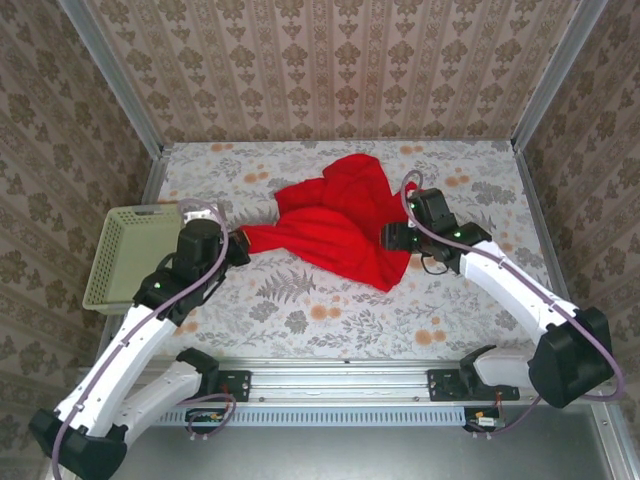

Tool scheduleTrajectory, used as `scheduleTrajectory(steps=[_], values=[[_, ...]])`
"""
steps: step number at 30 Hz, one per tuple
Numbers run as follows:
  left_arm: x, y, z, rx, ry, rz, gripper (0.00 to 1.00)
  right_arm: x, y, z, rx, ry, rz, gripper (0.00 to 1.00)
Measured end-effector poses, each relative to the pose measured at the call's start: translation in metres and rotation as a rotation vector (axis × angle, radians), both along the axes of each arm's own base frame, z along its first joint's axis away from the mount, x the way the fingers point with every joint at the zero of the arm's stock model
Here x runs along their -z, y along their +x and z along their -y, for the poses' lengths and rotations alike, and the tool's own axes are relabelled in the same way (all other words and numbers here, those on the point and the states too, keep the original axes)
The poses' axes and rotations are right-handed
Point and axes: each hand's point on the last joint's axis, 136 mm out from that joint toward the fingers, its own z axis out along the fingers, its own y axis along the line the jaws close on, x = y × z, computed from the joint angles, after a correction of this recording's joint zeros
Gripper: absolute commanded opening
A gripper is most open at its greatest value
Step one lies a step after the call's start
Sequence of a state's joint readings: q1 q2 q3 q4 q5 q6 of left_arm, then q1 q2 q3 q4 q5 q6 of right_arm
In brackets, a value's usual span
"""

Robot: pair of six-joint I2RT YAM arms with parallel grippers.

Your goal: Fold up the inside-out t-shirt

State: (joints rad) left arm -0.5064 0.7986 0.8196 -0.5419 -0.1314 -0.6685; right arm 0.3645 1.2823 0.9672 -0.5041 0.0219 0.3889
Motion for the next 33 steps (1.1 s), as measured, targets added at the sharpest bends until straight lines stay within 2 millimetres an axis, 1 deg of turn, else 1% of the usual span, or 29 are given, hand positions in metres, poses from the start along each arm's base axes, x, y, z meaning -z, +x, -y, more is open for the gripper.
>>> scheduleTrajectory(steps=[1, 3, 5, 6, 8, 9, 12, 15, 16, 17, 19, 20, 21, 22, 23, 25, 27, 28, 29, 30, 31, 33], values=[[0.01, -0.002, -0.005, -0.011, 0.015, -0.028, 0.0, 0.006, 0.003, 0.011, 0.036, -0.008, -0.019, 0.74], [0.032, -0.009, -0.016, -0.039, 0.042, -0.087, 0.0, 0.026, 0.013, 0.04, 0.133, -0.03, -0.086, 0.74], [0.044, -0.013, -0.028, -0.073, 0.053, -0.123, 0.0, 0.049, 0.023, 0.062, 0.213, -0.052, -0.158, 0.74], [0.049, -0.015, -0.034, -0.097, 0.054, -0.135, 0.0, 0.062, 0.028, 0.069, 0.24, -0.061, -0.196, 0.73], [0.054, -0.018, -0.044, -0.129, 0.052, -0.147, 0.0, 0.082, 0.035, 0.074, 0.265, -0.074, -0.255, 0.73], [0.056, -0.019, -0.047, -0.141, 0.049, -0.154, 0.0, 0.091, 0.041, 0.073, 0.271, -0.076, -0.279, 0.73], [0.063, -0.02, -0.054, -0.163, 0.041, -0.175, 0.0, 0.108, 0.061, 0.066, 0.273, -0.065, -0.314, 0.7], [0.067, -0.022, -0.057, -0.175, 0.035, -0.192, 0.0, 0.12, 0.082, 0.057, 0.269, -0.031, -0.326, 0.66], [0.067, -0.021, -0.058, -0.178, 0.032, -0.193, 0.0, 0.124, 0.086, 0.055, 0.268, -0.023, -0.329, 0.63], [0.067, -0.021, -0.059, -0.181, 0.028, -0.195, 0.0, 0.127, 0.09, 0.053, 0.264, -0.018, -0.334, 0.56], [0.067, -0.021, -0.061, -0.191, 0.021, -0.198, 0.0, 0.132, 0.095, 0.052, 0.266, -0.019, -0.344, 0.33], [0.067, -0.02, -0.064, -0.2, 0.016, -0.2, 0.0, 0.132, 0.095, 0.055, 0.277, -0.026, -0.35, 0.19], [0.066, -0.02, -0.066, -0.208, 0.015, -0.202, 0.0, 0.131, 0.097, 0.058, 0.285, -0.018, -0.346, 0.08], [0.064, -0.021, -0.069, -0.215, 0.013, -0.206, 0.0, 0.129, 0.099, 0.061, 0.295, -0.013, -0.34, 0.02], [0.059, -0.021, -0.073, -0.228, 0.011, -0.205, 0.0, 0.126, 0.1, 0.065, 0.31, -0.007, -0.333, 0.0], [0.042, -0.018, -0.079, -0.247, 0.005, -0.183, 0.0, 0.114, 0.101, 0.079, 0.352, 0.012, -0.311, 0.0], [0.009, -0.012, -0.087, -0.266, -0.009, -0.125, 0.0, 0.08, 0.1, 0.099, 0.393, 0.027, -0.247, 0.0], [-0.007, -0.009, -0.089, -0.271, -0.015, -0.093, 0.0, 0.059, 0.1, 0.106, 0.406, 0.032, -0.202, 0.0], [-0.026, -0.007, -0.091, -0.276, -0.022, -0.05, 0.0, 0.027, 0.098, 0.115, 0.426, 0.033, -0.133, 0.0], [-0.047, -0.005, -0.094, -0.281, -0.03, -0.002, 0.0, -0.01, 0.096, 0.121, 0.437, 0.034, -0.052, 0.0], [-0.063, -0.004, -0.095, -0.283, -0.036, 0.036, 0.0, -0.042, 0.093, 0.124, 0.442, 0.041, 0.022, 0.0], [-0.093, -0.004, -0.1, -0.295, -0.045, 0.11, 0.0, -0.12, 0.08, 0.13, 0.454, 0.062, 0.21, 0.0]])
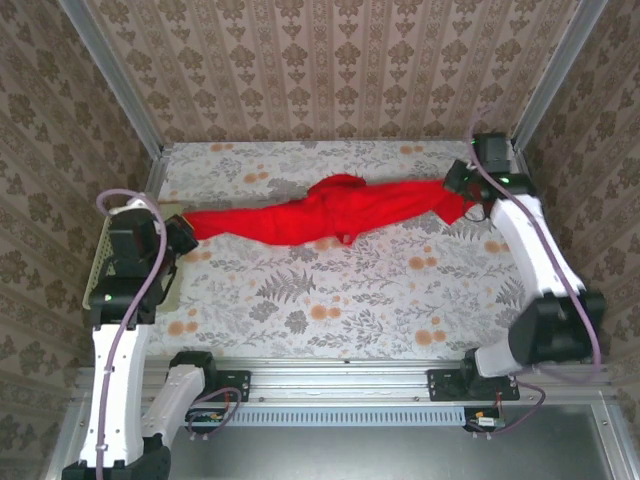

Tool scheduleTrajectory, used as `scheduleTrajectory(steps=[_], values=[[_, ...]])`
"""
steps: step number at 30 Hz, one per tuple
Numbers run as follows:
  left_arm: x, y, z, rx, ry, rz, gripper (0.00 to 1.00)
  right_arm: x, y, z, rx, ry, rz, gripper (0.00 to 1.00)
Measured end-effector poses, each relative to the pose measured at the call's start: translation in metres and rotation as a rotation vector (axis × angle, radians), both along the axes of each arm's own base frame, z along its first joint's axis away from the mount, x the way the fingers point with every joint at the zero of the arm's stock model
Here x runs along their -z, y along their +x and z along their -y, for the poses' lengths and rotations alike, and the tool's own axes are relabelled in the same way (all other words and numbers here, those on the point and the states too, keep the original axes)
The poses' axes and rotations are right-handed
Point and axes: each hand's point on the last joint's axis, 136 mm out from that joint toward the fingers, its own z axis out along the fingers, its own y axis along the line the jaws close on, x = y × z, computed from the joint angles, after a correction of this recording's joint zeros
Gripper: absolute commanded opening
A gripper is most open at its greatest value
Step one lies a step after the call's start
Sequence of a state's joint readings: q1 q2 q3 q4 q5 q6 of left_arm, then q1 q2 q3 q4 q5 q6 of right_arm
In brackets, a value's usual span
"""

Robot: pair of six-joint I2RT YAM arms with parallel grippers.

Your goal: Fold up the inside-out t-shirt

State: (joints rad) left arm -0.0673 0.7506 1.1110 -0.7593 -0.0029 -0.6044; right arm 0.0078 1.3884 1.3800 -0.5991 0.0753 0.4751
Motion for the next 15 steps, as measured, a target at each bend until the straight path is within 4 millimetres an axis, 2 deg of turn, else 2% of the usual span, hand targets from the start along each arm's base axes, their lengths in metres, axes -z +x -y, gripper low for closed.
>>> scheduleTrajectory(steps=[2, 3, 5, 6, 7, 8, 10, 13, 14, 15], values=[[-0.013, -0.002, -0.003, -0.011, 0.001, 0.036, 0.0, -0.058, -0.024, 0.005, 0.021, -0.012, 0.147, 0.0], [-0.014, -0.003, -0.005, -0.016, 0.001, 0.042, 0.0, -0.076, -0.038, 0.009, 0.036, -0.019, 0.197, 0.0], [-0.008, -0.003, -0.007, -0.026, 0.001, 0.029, 0.0, -0.089, -0.061, 0.017, 0.07, -0.03, 0.243, 0.0], [0.0, -0.001, -0.008, -0.027, 0.0, 0.01, 0.0, -0.083, -0.069, 0.019, 0.082, -0.035, 0.239, 0.0], [0.011, 0.001, -0.008, -0.027, -0.001, -0.017, 0.0, -0.071, -0.074, 0.021, 0.09, -0.036, 0.218, 0.0], [0.028, 0.004, -0.007, -0.023, -0.006, -0.059, 0.0, -0.049, -0.077, 0.022, 0.093, -0.035, 0.175, 0.0], [0.065, 0.011, -0.006, -0.015, -0.017, -0.158, 0.0, 0.007, -0.081, 0.021, 0.095, -0.031, 0.047, 0.0], [0.136, 0.019, -0.005, -0.007, -0.047, -0.359, 0.0, 0.108, -0.092, 0.019, 0.093, -0.019, -0.216, 0.01], [0.157, 0.018, -0.004, -0.006, -0.056, -0.422, 0.0, 0.136, -0.099, 0.018, 0.095, -0.01, -0.294, 0.05], [0.176, 0.014, -0.004, -0.008, -0.066, -0.482, 0.0, 0.162, -0.108, 0.017, 0.098, -0.002, -0.37, 0.13]])
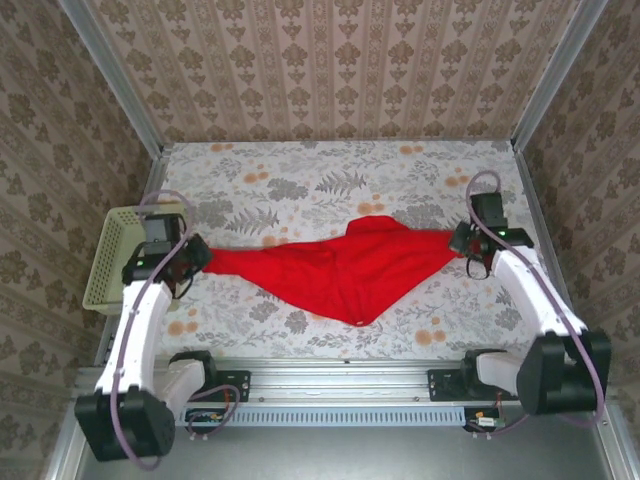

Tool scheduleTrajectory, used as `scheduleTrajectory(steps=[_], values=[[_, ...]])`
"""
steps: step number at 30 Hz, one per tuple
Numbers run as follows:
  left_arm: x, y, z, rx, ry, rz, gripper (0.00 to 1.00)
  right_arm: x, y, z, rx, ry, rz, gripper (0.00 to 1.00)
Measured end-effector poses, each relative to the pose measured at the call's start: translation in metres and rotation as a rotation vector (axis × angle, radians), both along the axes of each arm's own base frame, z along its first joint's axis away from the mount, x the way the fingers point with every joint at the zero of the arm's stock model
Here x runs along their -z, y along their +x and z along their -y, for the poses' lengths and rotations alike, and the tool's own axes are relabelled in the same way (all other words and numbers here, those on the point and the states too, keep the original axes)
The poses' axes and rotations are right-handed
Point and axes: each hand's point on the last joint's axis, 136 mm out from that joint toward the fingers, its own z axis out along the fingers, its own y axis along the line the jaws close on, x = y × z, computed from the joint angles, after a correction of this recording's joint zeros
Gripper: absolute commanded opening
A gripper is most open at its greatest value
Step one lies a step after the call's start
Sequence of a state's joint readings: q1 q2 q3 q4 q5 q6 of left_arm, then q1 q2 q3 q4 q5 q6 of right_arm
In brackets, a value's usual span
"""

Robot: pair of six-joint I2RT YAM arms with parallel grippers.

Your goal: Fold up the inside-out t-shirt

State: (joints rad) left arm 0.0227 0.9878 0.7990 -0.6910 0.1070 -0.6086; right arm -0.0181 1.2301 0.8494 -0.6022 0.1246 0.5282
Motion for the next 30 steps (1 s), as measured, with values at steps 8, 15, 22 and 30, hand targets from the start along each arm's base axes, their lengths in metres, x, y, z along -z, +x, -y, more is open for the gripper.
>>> scheduleTrajectory(steps=[8, 15, 22, 30], values=[[0.03, -0.003, 0.002, 0.004, -0.019, -0.102, 0.54, 0.031, -0.007, -0.01, -0.047, -0.05, -0.117, 0.64], [-0.005, -0.038, -0.007, -0.009, 0.154, -0.014, 0.72, -0.003, 0.013, -0.057, -0.226, -0.109, -0.025, 0.64], [0.012, -0.051, 0.07, 0.234, 0.164, -0.063, 0.74, 0.026, 0.01, -0.093, -0.343, -0.062, -0.113, 0.65], [0.081, -0.049, 0.122, 0.32, 0.12, -0.175, 0.72, 0.05, 0.011, -0.12, -0.416, -0.009, -0.163, 0.67]])
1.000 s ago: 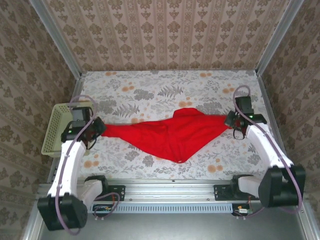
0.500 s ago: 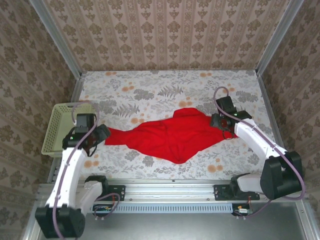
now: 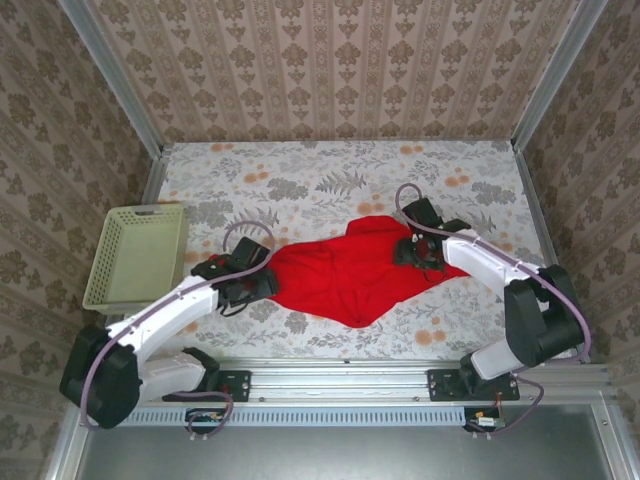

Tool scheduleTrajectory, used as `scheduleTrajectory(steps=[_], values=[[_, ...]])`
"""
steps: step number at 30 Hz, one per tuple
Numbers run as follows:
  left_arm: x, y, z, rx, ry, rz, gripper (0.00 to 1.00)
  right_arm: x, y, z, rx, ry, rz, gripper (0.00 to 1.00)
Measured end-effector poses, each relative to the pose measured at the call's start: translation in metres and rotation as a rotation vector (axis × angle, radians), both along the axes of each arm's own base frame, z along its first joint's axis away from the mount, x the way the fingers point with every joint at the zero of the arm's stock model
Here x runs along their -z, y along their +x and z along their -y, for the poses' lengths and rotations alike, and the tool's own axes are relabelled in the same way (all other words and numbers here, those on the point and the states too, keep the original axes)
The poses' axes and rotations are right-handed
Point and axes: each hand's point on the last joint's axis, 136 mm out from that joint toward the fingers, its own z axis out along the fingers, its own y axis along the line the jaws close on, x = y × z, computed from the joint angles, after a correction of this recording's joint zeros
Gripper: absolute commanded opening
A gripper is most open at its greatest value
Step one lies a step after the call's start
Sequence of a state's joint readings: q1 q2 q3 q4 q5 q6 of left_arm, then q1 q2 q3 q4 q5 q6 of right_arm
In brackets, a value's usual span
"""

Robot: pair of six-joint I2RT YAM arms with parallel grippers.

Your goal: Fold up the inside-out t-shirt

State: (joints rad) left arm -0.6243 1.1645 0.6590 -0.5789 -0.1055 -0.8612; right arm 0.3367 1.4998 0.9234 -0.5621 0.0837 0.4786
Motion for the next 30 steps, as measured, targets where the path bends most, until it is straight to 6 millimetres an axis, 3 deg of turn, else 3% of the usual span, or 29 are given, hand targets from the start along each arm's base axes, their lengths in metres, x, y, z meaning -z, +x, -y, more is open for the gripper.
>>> scheduleTrajectory(steps=[5, 8, 14, 18, 24, 30], values=[[0.013, 0.016, 0.017, -0.004, -0.033, 0.005, 0.59, 0.014, 0.005, -0.007, -0.002, 0.025, -0.021, 0.61], [0.025, 0.02, 0.023, -0.007, -0.041, -0.015, 0.41, 0.024, 0.004, -0.008, 0.01, 0.029, -0.042, 0.46], [0.029, 0.023, 0.027, -0.012, -0.056, -0.013, 0.16, 0.024, 0.002, -0.003, 0.021, 0.007, -0.033, 0.11], [0.022, 0.025, 0.027, -0.013, -0.067, 0.01, 0.02, 0.006, 0.004, 0.0, 0.026, 0.005, 0.025, 0.03], [-0.01, 0.029, 0.026, -0.021, -0.114, 0.099, 0.0, -0.034, 0.003, 0.006, 0.035, 0.017, 0.135, 0.0], [-0.05, 0.035, 0.01, -0.054, -0.128, 0.172, 0.0, -0.058, -0.006, 0.011, 0.037, 0.018, 0.172, 0.0]])
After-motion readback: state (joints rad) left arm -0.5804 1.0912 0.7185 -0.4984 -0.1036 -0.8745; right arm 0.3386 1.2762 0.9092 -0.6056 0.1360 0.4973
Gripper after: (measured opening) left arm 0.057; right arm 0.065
